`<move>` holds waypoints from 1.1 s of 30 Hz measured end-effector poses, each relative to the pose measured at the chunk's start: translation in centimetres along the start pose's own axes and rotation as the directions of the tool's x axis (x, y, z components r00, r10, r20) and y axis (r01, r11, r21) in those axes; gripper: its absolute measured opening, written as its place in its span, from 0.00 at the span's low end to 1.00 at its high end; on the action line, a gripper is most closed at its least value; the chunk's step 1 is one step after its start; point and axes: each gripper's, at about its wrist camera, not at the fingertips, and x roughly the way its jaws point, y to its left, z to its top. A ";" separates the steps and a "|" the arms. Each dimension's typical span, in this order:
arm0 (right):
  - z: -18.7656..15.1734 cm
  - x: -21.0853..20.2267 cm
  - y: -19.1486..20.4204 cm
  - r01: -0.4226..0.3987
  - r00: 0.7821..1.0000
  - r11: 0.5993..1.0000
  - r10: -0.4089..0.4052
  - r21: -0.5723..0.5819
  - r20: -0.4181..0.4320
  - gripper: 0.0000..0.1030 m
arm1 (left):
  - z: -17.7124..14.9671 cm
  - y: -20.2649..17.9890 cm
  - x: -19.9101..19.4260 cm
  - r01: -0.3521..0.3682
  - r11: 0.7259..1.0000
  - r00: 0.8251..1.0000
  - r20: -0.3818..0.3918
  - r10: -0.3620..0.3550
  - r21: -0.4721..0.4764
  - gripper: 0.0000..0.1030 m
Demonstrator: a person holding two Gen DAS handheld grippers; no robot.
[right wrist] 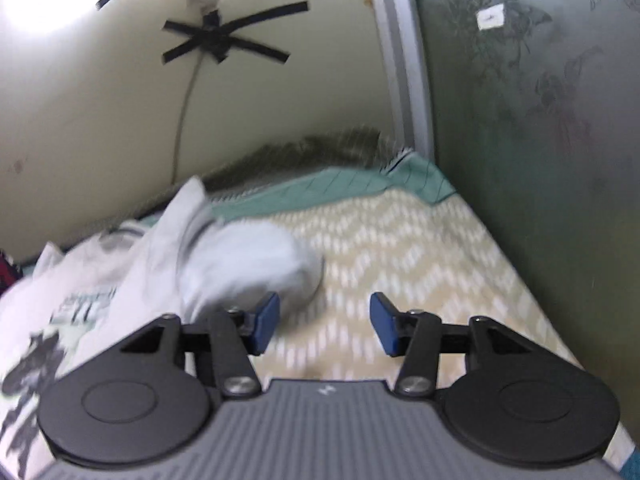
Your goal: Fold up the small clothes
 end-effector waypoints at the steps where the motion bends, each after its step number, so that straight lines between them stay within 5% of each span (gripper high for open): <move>1: -0.6 0.1 0.5 0.006 1.000 0.999 -0.007 -0.035 -0.011 0.36 | -0.3 0.0 0.3 -0.009 1.000 1.000 0.001 0.009 0.001 0.64; 7: -3.0 1.9 4.1 0.032 0.999 0.980 -0.039 -0.195 -0.032 0.42 | -2.7 1.2 0.8 -0.006 0.996 1.000 -0.002 0.006 -0.094 0.63; 10: -2.4 2.6 5.1 -0.029 0.999 0.983 0.021 -0.183 -0.050 0.42 | -3.3 1.9 -0.2 0.005 0.990 1.000 0.018 -0.003 -0.144 0.63; 11: -2.3 2.9 5.3 -0.037 0.998 0.982 0.029 -0.183 -0.048 0.36 | -3.3 2.1 -0.1 0.002 0.988 1.000 0.019 0.001 -0.154 0.59; 13: -2.0 3.0 5.9 -0.054 0.997 0.979 0.043 -0.199 -0.059 0.00 | -3.4 2.6 -0.1 0.006 0.985 1.000 0.029 -0.001 -0.174 0.49; 15: -1.7 2.8 6.4 -0.043 0.998 0.977 0.031 -0.211 -0.057 0.00 | -3.6 3.1 -0.3 0.011 0.981 0.999 0.041 -0.003 -0.192 0.33; 18: -0.7 2.6 7.0 0.123 0.992 0.946 -0.108 -0.300 0.064 0.00 | -3.6 3.6 -0.7 -0.004 0.976 0.999 0.042 0.013 -0.216 0.22; 20: 1.1 2.3 6.1 0.311 0.948 0.882 -0.263 -0.355 0.178 0.00 | -3.6 3.8 -0.7 0.001 0.975 0.999 0.045 0.009 -0.224 0.22; 23: 3.5 3.5 4.6 0.663 0.748 0.569 -0.507 -0.486 0.427 0.00 | -3.8 3.7 -1.1 -0.005 0.976 0.999 0.045 0.015 -0.219 0.24; 24: 4.5 3.9 3.7 0.691 0.721 0.520 -0.543 -0.502 0.430 0.00 | -3.8 3.7 -1.1 -0.004 0.975 0.999 0.046 0.014 -0.222 0.24; 25: 5.5 3.8 2.8 0.689 0.721 0.529 -0.563 -0.495 0.404 0.00 | -3.8 3.8 -1.1 -0.001 0.974 0.999 0.047 0.012 -0.225 0.25; 26: 6.3 3.1 2.2 0.650 0.758 0.598 -0.549 -0.468 0.351 0.00 | -3.8 3.9 -1.1 0.004 0.973 0.999 0.049 0.007 -0.229 0.26; 28: 7.5 1.4 0.9 0.398 0.917 0.836 -0.371 -0.377 0.145 0.00 | -3.8 4.1 -1.1 0.013 0.971 0.999 0.050 -0.001 -0.238 0.29; 29: 7.4 1.0 0.3 0.270 0.963 0.912 -0.261 -0.310 0.071 0.01 | -3.9 4.1 -1.2 0.014 0.971 0.999 0.050 -0.002 -0.239 0.31; 30: 6.9 0.7 0.0 0.202 0.979 0.945 -0.197 -0.258 0.045 0.12 | -3.9 4.1 -1.2 0.015 0.971 0.999 0.050 -0.003 -0.239 0.33; 31: 6.0 0.4 0.0 0.158 0.988 0.960 -0.153 -0.233 0.037 0.36 | -3.9 4.0 -1.2 0.015 0.971 0.999 0.050 -0.003 -0.237 0.34; 33: 4.0 0.0 0.1 0.057 0.998 0.980 -0.056 -0.188 0.012 0.47 | -4.0 3.9 -1.3 0.015 0.973 0.999 0.049 -0.004 -0.230 0.38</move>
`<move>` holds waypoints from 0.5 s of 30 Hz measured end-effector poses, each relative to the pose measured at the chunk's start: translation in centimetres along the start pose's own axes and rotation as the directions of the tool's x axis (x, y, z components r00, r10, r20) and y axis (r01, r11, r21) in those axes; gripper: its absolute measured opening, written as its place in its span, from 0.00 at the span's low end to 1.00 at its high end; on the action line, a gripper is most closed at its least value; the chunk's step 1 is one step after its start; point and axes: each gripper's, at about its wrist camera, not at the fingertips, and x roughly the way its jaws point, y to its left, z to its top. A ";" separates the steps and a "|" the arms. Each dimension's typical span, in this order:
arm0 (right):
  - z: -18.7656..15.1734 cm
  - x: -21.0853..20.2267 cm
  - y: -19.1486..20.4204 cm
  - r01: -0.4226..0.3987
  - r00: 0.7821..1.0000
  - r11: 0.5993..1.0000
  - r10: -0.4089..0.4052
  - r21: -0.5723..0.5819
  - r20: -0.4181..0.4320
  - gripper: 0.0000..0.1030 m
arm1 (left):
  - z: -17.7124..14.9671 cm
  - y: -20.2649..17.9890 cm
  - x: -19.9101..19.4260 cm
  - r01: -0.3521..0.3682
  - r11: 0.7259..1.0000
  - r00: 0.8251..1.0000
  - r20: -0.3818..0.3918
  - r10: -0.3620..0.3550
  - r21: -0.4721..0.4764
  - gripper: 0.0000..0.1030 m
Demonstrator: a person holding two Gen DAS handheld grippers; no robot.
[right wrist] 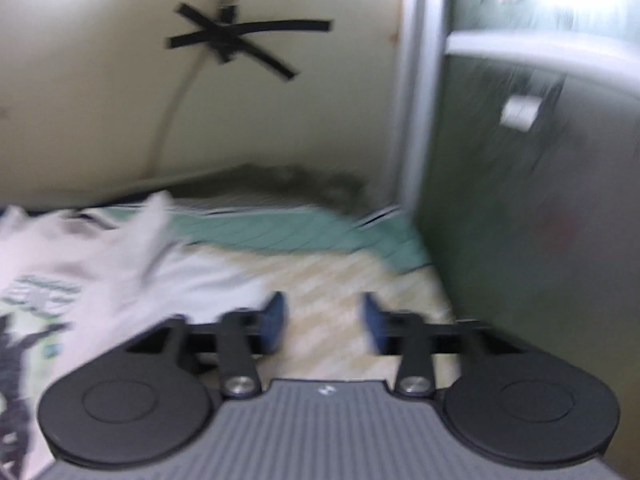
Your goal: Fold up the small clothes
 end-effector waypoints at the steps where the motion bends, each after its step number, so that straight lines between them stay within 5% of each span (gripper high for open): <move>1: -0.9 0.0 0.5 -0.053 0.999 0.998 0.053 0.023 -0.011 0.46 | 0.0 -0.1 0.0 -0.001 1.000 1.000 -0.001 0.001 0.002 0.38; 9: -2.7 3.3 4.3 -0.124 0.989 0.991 0.128 0.051 -0.077 0.45 | 0.0 0.2 -0.2 -0.008 1.000 1.000 0.000 0.008 -0.024 0.44; 11: -1.9 4.6 4.2 -0.156 0.983 0.983 0.164 0.099 -0.083 0.27 | 0.0 0.4 -0.3 -0.006 0.999 1.000 0.002 0.006 -0.038 0.44; 12: -1.4 5.3 4.3 -0.170 0.980 0.980 0.180 0.105 -0.090 0.00 | 0.0 0.5 -0.3 -0.006 0.999 1.000 0.002 0.006 -0.043 0.44; 15: 0.4 4.8 6.7 -0.060 0.998 0.998 0.060 -0.021 -0.014 0.00 | -0.1 0.5 -0.4 -0.007 0.999 1.000 0.004 0.007 -0.045 0.44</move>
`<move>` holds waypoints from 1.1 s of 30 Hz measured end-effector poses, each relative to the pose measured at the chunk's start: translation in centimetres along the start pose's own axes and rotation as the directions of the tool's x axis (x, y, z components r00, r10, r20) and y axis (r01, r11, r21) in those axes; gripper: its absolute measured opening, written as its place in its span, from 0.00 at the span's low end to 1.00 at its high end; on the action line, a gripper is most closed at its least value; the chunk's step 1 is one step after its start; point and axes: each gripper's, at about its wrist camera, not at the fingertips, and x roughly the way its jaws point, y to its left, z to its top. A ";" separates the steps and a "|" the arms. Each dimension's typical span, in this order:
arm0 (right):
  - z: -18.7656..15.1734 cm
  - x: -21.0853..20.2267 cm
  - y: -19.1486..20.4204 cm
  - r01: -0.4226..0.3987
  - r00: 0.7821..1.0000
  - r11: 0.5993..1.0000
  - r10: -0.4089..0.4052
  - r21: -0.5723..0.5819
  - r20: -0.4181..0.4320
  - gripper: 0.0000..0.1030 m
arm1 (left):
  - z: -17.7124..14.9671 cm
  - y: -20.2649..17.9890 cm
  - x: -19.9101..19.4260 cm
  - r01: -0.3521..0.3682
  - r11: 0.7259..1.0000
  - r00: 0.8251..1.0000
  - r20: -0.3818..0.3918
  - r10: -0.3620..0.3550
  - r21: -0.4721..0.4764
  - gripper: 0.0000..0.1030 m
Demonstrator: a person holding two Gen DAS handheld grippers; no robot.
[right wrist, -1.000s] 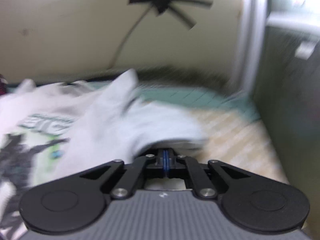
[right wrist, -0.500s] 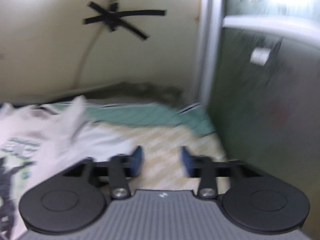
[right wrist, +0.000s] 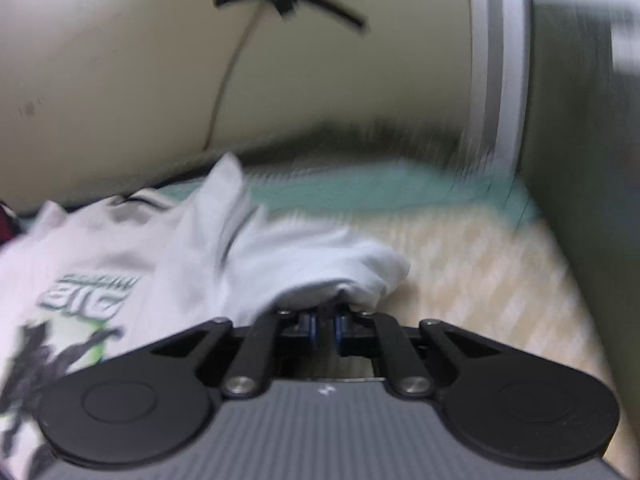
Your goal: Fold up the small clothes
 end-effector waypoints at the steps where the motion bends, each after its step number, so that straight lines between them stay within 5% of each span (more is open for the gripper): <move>1: 0.8 -0.9 1.4 0.040 0.997 0.997 -0.035 -0.069 0.067 0.00 | 0.0 0.0 0.0 -0.001 1.000 1.000 0.000 0.001 0.001 0.44; 4: 1.8 -3.9 7.6 0.198 0.948 0.923 -0.095 -0.331 0.303 0.01 | 0.0 -0.1 0.0 -0.002 1.000 1.000 0.000 0.002 0.000 0.45; 6: 0.2 -5.3 12.1 0.222 0.922 0.814 0.004 -0.537 0.387 0.08 | 0.0 -0.1 0.0 0.000 1.000 1.000 0.000 0.000 -0.003 0.45; 8: -2.7 -5.9 15.6 0.157 0.937 0.654 0.139 -0.740 0.321 0.32 | -0.1 0.0 -0.1 0.001 1.000 1.000 0.001 -0.001 -0.009 0.46; 9: -4.2 -6.2 16.4 0.128 0.940 0.592 0.183 -0.796 0.287 0.32 | -0.1 0.1 -0.1 0.001 1.000 1.000 0.001 -0.001 -0.014 0.47; 10: -5.0 -6.5 16.7 0.128 0.939 0.576 0.192 -0.807 0.286 0.32 | -0.1 0.2 -0.2 0.004 1.000 1.000 0.002 -0.004 -0.018 0.48; 12: -5.1 -7.1 15.5 0.097 0.949 0.649 0.168 -0.755 0.266 0.32 | -0.1 0.3 -0.2 0.010 1.000 1.000 0.002 -0.010 -0.025 0.49; 15: -4.0 -8.1 10.9 0.018 0.969 0.829 0.123 -0.559 0.213 0.32 | -0.1 0.2 -0.2 0.013 1.000 1.000 0.000 -0.013 -0.020 0.52; 18: -4.6 -8.8 7.1 -0.055 0.986 0.919 0.113 -0.391 0.126 0.32 | -0.1 0.1 -0.2 0.010 1.000 1.000 -0.001 -0.010 -0.014 0.54; 22: -5.6 -10.2 4.9 -0.181 0.974 0.948 0.210 -0.262 0.086 0.33 | 0.0 0.1 -0.1 0.011 1.000 1.000 -0.002 -0.011 -0.016 0.54; 27: -5.3 -9.7 5.7 -0.355 0.930 0.920 0.366 -0.164 0.040 0.32 | 0.0 0.2 -0.1 0.008 1.000 1.000 -0.001 -0.008 -0.021 0.54; 28: -5.3 -8.9 6.2 -0.359 0.930 0.918 0.367 -0.170 0.017 0.09 | 0.0 0.3 -0.1 0.007 1.000 1.000 0.000 -0.007 -0.023 0.54; 29: -5.2 -8.1 6.9 -0.338 0.940 0.923 0.342 -0.185 -0.011 0.00 | -0.1 0.3 -0.2 0.006 1.000 1.000 0.001 -0.006 -0.027 0.54; 33: -2.6 -8.1 5.6 -0.113 0.989 0.973 0.130 -0.201 0.073 0.00 | -0.2 0.6 -0.3 0.006 0.999 1.000 0.005 -0.005 -0.037 0.54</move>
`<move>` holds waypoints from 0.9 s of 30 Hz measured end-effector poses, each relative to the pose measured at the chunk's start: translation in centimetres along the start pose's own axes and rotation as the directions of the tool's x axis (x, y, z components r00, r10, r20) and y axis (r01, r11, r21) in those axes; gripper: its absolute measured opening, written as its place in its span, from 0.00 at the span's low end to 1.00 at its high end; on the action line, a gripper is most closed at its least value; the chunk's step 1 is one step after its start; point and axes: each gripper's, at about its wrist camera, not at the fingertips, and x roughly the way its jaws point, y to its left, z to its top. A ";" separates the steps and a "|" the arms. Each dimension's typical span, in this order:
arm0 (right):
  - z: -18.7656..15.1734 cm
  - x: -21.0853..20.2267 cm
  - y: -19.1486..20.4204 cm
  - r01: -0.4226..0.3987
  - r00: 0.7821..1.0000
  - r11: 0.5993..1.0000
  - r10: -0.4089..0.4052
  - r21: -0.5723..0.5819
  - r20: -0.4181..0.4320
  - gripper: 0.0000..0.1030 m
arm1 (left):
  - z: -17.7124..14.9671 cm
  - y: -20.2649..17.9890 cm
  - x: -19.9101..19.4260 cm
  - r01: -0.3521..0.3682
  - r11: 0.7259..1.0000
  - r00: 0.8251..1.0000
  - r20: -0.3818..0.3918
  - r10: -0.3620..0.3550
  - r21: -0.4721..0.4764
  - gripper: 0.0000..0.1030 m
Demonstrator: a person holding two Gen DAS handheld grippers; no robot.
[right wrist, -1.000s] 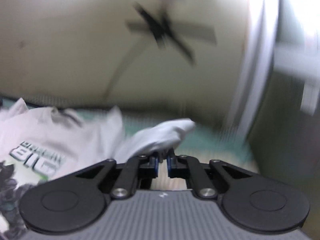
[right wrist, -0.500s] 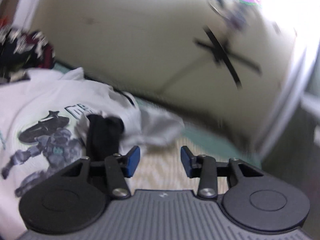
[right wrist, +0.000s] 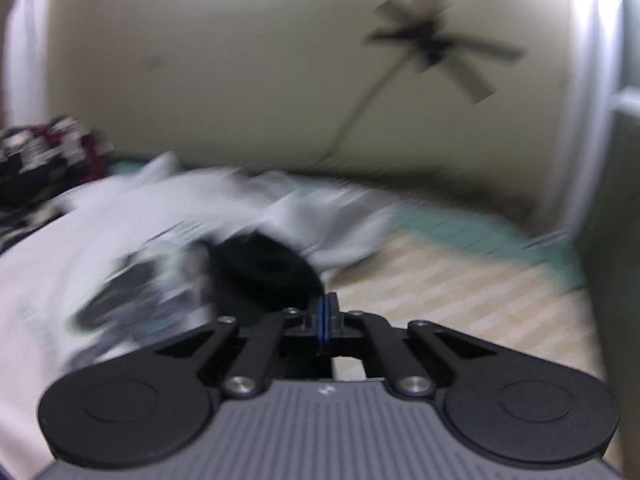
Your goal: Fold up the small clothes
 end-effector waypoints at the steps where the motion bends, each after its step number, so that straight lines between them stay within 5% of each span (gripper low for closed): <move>1: 0.8 -0.6 -1.6 0.076 0.997 0.997 -0.076 0.012 0.029 0.00 | 0.0 0.0 0.0 0.001 1.000 1.000 0.000 -0.001 -0.002 0.54; 3: 2.2 -2.0 -5.1 0.295 0.951 0.955 -0.296 0.021 0.091 0.00 | 0.0 -0.1 0.0 0.001 1.000 1.000 0.000 -0.001 -0.001 0.56; 5: 3.1 -3.1 -8.4 0.553 0.824 0.833 -0.551 0.020 0.133 0.00 | 0.0 -0.2 0.0 -0.001 1.000 1.000 -0.001 0.001 0.005 0.57; 6: 3.3 -3.5 -9.8 0.606 0.786 0.795 -0.605 0.035 0.128 0.00 | 0.0 -0.2 0.1 -0.001 1.000 1.000 -0.001 0.001 0.007 0.58; 7: 3.2 -3.9 -11.0 0.606 0.785 0.793 -0.609 0.064 0.109 0.03 | 0.0 -0.3 0.1 -0.001 1.000 1.000 -0.002 0.001 0.008 0.58; 8: 3.0 -4.0 -12.0 0.573 0.811 0.814 -0.580 0.097 0.079 0.18 | 0.0 -0.3 0.1 -0.001 1.000 1.000 -0.002 0.001 0.007 0.58; 9: 2.6 -3.9 -12.4 0.539 0.837 0.835 -0.546 0.109 0.040 0.48 | 0.0 -0.3 0.1 -0.002 1.000 1.000 -0.001 0.002 0.006 0.58; 10: 2.1 -3.8 -12.4 0.555 0.828 0.825 -0.560 0.108 0.020 0.58 | 0.0 -0.3 0.1 -0.002 1.000 1.000 -0.001 0.002 0.005 0.58; 13: 0.5 -4.3 -10.5 0.549 0.829 0.829 -0.557 0.108 0.057 0.53 | 0.0 -0.3 0.3 -0.001 1.000 1.000 -0.004 0.001 0.010 0.59; 17: 0.0 -3.4 -6.4 0.353 0.928 0.924 -0.366 0.147 0.075 0.52 | 0.0 -0.4 0.3 0.004 1.000 1.000 -0.002 -0.004 0.018 0.62; 21: 0.6 -2.2 1.5 0.123 0.988 0.992 -0.125 0.030 0.094 0.47 | 0.0 1.8 -1.7 0.056 0.996 0.997 0.047 -0.053 -0.069 0.62; 24: 1.7 -1.9 8.5 -0.082 0.990 0.990 0.094 -0.112 0.102 0.46 | -0.5 4.0 -4.8 0.044 0.994 0.994 0.109 -0.033 -0.099 0.62; 27: 2.9 -2.3 16.3 -0.268 0.949 0.921 0.302 -0.282 0.087 0.40 | -1.0 5.9 -7.8 0.012 0.992 0.990 0.141 0.005 -0.122 0.63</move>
